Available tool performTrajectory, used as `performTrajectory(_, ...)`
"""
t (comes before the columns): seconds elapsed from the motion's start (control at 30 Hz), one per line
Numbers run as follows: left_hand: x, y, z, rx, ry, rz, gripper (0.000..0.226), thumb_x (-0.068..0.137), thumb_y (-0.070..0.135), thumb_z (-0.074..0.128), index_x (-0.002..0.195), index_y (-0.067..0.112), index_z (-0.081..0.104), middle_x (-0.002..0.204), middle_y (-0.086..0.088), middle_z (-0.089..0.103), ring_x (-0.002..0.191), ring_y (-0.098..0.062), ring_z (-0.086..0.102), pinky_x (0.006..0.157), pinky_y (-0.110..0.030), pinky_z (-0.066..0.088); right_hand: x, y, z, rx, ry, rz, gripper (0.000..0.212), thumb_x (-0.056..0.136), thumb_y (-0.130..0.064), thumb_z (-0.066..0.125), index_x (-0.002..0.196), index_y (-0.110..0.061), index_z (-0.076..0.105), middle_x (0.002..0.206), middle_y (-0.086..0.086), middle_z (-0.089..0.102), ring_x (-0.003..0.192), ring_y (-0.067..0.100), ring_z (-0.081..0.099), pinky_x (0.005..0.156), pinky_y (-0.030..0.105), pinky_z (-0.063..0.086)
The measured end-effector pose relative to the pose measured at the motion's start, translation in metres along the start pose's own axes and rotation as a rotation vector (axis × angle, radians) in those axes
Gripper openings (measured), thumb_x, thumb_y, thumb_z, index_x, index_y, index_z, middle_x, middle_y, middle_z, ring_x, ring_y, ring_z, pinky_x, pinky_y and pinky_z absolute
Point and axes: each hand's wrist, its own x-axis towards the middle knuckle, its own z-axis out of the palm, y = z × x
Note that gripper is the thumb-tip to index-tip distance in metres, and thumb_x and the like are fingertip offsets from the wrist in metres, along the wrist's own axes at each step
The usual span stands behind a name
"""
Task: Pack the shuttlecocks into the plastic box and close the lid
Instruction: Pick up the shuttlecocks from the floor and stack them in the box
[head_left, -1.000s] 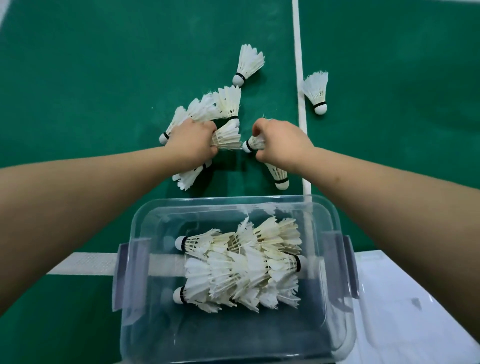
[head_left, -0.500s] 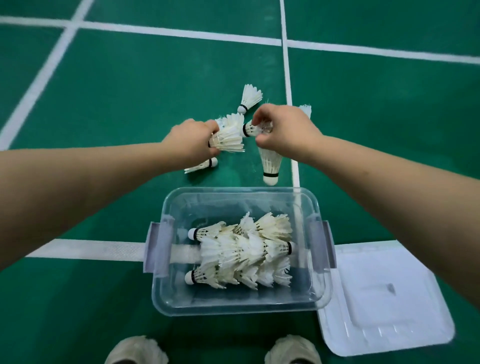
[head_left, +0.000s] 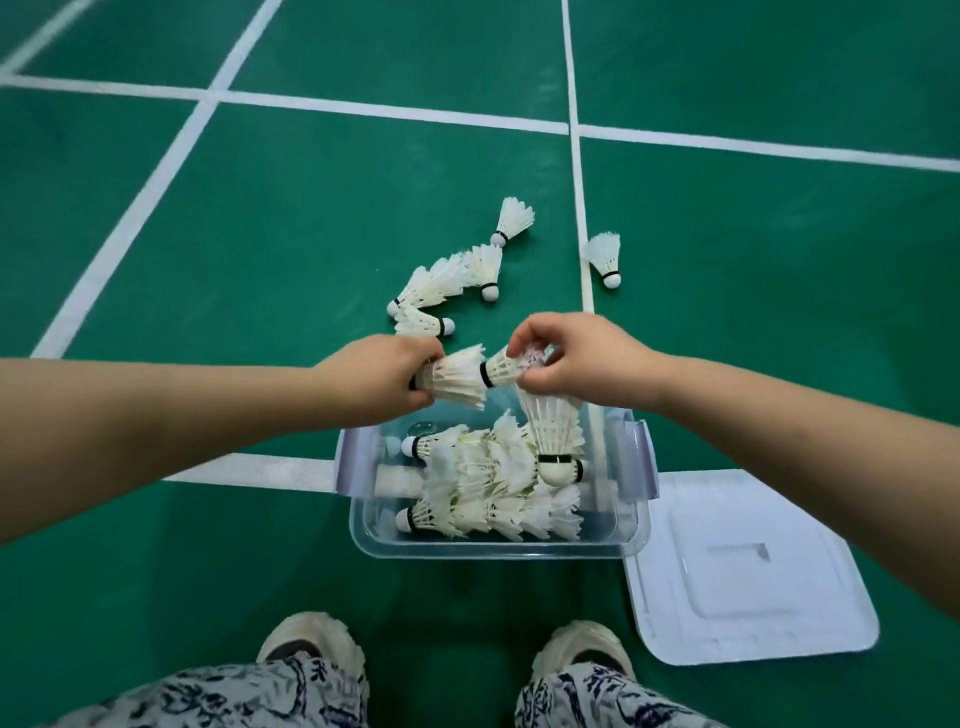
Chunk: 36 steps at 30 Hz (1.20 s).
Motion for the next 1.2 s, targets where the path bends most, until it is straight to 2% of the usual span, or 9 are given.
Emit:
performTrajectory(0.1, -0.005, -0.001, 0.014, -0.044, -0.019, 0.009, 0.033, 0.083, 0.025, 0.059, 0.114, 0.017, 0.049, 0.108, -0.004, 0.055, 0.088, -0.020, 0.050, 0.071, -0.029, 0.039, -0.005, 0.005, 0.011, 0.110, -0.058, 0.044, 0.018, 0.079, -0.017, 0.068, 0.091, -0.029, 0.062, 0.101, -0.007, 0.061, 0.065, 0.013, 0.055, 0.065, 0.022, 0.047)
performTrajectory(0.23, -0.007, 0.003, 0.023, -0.130, 0.004, 0.009, 0.038, 0.083, 0.024, 0.060, 0.118, 0.018, 0.047, 0.112, -0.005, 0.056, 0.095, -0.022, 0.053, 0.078, -0.030, 0.042, -0.010, 0.006, 0.017, 0.248, -0.095, 0.054, 0.018, 0.081, -0.014, 0.067, 0.088, -0.030, 0.063, 0.107, 0.001, 0.063, 0.065, 0.013, 0.050, 0.064, 0.027, 0.046)
performTrajectory(0.4, -0.004, 0.016, 0.025, -0.285, -0.015, 0.042, 0.069, 0.078, 0.024, 0.066, 0.137, 0.025, 0.029, 0.102, 0.000, 0.057, 0.087, -0.021, 0.059, 0.073, -0.026, 0.041, -0.016, 0.006, 0.023, 0.394, -0.127, 0.040, 0.021, 0.084, -0.012, 0.066, 0.084, -0.033, 0.061, 0.096, -0.002, 0.059, 0.066, 0.004, 0.051, 0.053, 0.011, 0.043)
performTrajectory(0.5, -0.007, 0.022, 0.023, -0.343, -0.039, 0.062, 0.089, 0.075, 0.032, 0.071, 0.142, 0.037, 0.013, 0.102, 0.003, 0.049, 0.071, -0.009, 0.054, 0.072, -0.023, 0.036, -0.016, 0.006, 0.027, 0.400, -0.150, 0.034, 0.022, 0.085, -0.011, 0.065, 0.085, -0.032, 0.060, 0.097, -0.003, 0.060, 0.062, -0.011, 0.053, 0.050, 0.001, 0.038)
performTrajectory(0.63, -0.015, 0.021, 0.022, -0.346, -0.038, 0.131, 0.071, 0.080, 0.038, 0.066, 0.138, 0.043, 0.024, 0.107, 0.014, 0.051, 0.075, -0.002, 0.047, 0.070, -0.021, 0.033, -0.016, 0.005, 0.030, 0.496, -0.214, 0.021, 0.024, 0.088, -0.004, 0.061, 0.101, -0.023, 0.060, 0.096, -0.007, 0.063, 0.064, -0.019, 0.056, 0.055, 0.000, 0.040)
performTrajectory(0.8, -0.019, 0.007, 0.026, -0.361, -0.023, 0.031, 0.049, 0.085, 0.035, 0.061, 0.129, 0.032, 0.039, 0.116, 0.001, 0.055, 0.087, -0.015, 0.048, 0.071, -0.026, 0.035, -0.014, 0.008, 0.027, 0.489, -0.193, 0.072, 0.038, 0.087, -0.014, 0.063, 0.116, -0.037, 0.051, 0.100, -0.008, 0.059, 0.055, -0.009, 0.056, 0.046, 0.010, 0.042)
performTrajectory(0.9, -0.019, 0.004, 0.028, -0.366, -0.015, 0.008, 0.042, 0.086, 0.033, 0.059, 0.125, 0.029, 0.041, 0.106, 0.000, 0.054, 0.082, -0.018, 0.050, 0.069, -0.028, 0.038, -0.010, 0.010, 0.026, 0.490, -0.180, 0.103, 0.035, 0.087, -0.017, 0.062, 0.113, -0.037, 0.052, 0.101, -0.009, 0.063, 0.059, -0.003, 0.056, 0.044, 0.011, 0.041)
performTrajectory(1.1, -0.014, -0.003, 0.029, -0.272, 0.076, -0.029, 0.039, 0.089, 0.040, 0.052, 0.124, 0.030, 0.041, 0.114, -0.006, 0.050, 0.092, -0.021, 0.049, 0.075, -0.029, 0.036, -0.002, 0.019, 0.024, 0.534, -0.100, 0.175, 0.029, 0.087, -0.021, 0.063, 0.112, -0.027, 0.050, 0.100, 0.000, 0.061, 0.069, 0.010, 0.057, 0.052, 0.019, 0.047)
performTrajectory(1.2, -0.015, -0.004, 0.028, -0.243, 0.104, -0.043, 0.038, 0.090, 0.040, 0.050, 0.125, 0.029, 0.040, 0.117, -0.006, 0.048, 0.098, -0.025, 0.054, 0.075, -0.029, 0.038, -0.001, 0.031, 0.022, 0.516, -0.005, 0.257, 0.012, 0.086, -0.026, 0.064, 0.088, -0.023, 0.053, 0.079, -0.003, 0.058, 0.060, 0.007, 0.055, 0.050, 0.018, 0.046)
